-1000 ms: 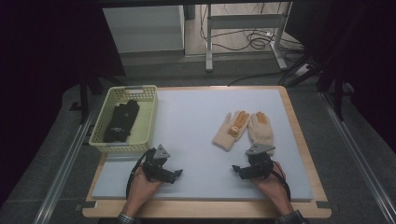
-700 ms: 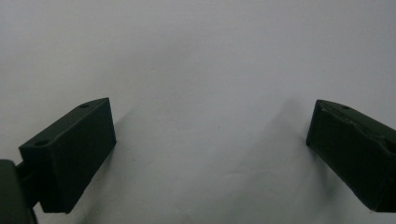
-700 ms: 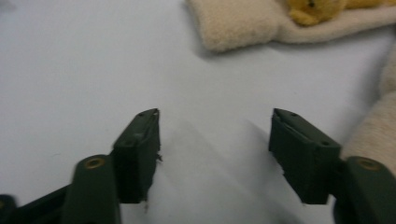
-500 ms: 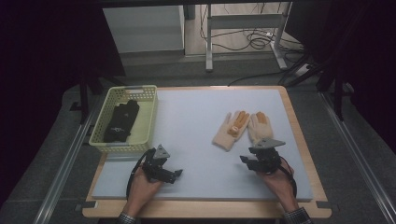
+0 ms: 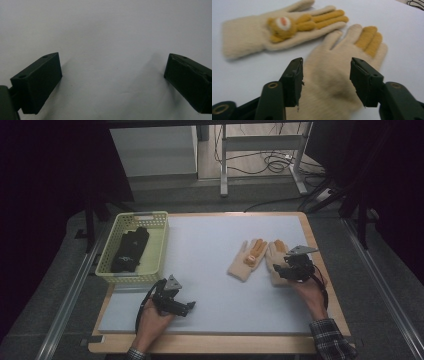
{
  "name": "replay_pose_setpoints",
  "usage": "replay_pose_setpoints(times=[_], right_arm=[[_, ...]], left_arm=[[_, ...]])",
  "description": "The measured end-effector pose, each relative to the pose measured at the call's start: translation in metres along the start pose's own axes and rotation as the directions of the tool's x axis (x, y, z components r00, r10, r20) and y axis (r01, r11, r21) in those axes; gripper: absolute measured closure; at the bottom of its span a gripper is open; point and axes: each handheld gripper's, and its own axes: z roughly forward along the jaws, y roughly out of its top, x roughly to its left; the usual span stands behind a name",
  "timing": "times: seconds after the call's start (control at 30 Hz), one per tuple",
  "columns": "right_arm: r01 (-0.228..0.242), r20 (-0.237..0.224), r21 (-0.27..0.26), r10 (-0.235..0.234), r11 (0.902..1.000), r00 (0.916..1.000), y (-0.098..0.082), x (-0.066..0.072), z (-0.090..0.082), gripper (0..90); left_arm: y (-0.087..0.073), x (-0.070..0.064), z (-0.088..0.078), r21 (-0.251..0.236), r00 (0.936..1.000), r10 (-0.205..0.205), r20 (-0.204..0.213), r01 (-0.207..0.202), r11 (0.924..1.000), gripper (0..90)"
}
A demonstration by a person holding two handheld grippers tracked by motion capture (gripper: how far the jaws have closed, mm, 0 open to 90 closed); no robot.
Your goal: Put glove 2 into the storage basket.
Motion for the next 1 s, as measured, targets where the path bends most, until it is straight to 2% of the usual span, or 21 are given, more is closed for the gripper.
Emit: replay_pose_setpoints(times=[0.17,0.3,0.37,0.4,0.5,0.57,0.77,0.8,0.87,1.0], right_arm=[[0.01,-0.028,0.029,-0.01,0.9995,0.9996,-0.002,-0.014,0.02,31.8],[0.017,-0.041,0.054,-0.014,0.9984,0.9991,-0.006,-0.019,0.036,31.3],[-0.022,-0.063,0.039,0.024,0.999,0.9977,-0.008,-0.022,0.04,38.4],[-0.041,-0.063,0.031,0.043,0.9987,0.9971,-0.009,-0.022,0.039,44.7],[-0.072,-0.032,0.032,0.073,0.9969,0.9968,-0.01,-0.02,0.036,56.1],[-0.081,-0.011,0.033,0.081,0.9962,0.9966,-0.01,-0.016,0.034,58.8],[-0.114,0.0,0.002,0.114,0.9935,0.9935,-0.01,-0.016,0.023,60.3],[-0.117,0.017,-0.022,0.117,0.9929,0.9929,-0.007,-0.018,0.011,60.2],[-0.125,0.019,-0.041,0.126,0.9913,0.9919,-0.006,-0.018,0.003,60.2],[-0.136,-0.006,-0.074,0.136,0.988,0.9907,-0.001,-0.015,-0.015,59.9]], left_arm=[[0.0,0.0,0.0,0.0,1.0,0.0,0.0,0.0,1.0,1.4],[0.0,0.0,0.0,0.0,1.0,0.0,0.0,0.0,1.0,1.4],[0.0,0.0,0.0,0.0,1.0,0.001,0.0,-0.001,1.0,1.4],[0.0,0.0,0.0,0.0,1.0,0.001,0.0,-0.001,1.0,1.4],[0.0,0.0,0.0,0.0,1.0,0.001,0.0,-0.001,1.0,1.4],[0.0,0.0,0.0,0.0,1.0,0.001,0.0,-0.001,1.0,1.4],[0.0,0.0,0.0,0.0,1.0,0.0,0.0,0.0,1.0,1.4],[0.0,0.0,0.0,0.0,1.0,0.0,0.0,0.0,1.0,1.4],[0.0,0.0,0.0,0.0,1.0,0.0,0.0,0.0,1.0,1.4],[0.0,0.0,0.0,0.0,1.0,0.0,0.0,0.0,1.0,1.4]])
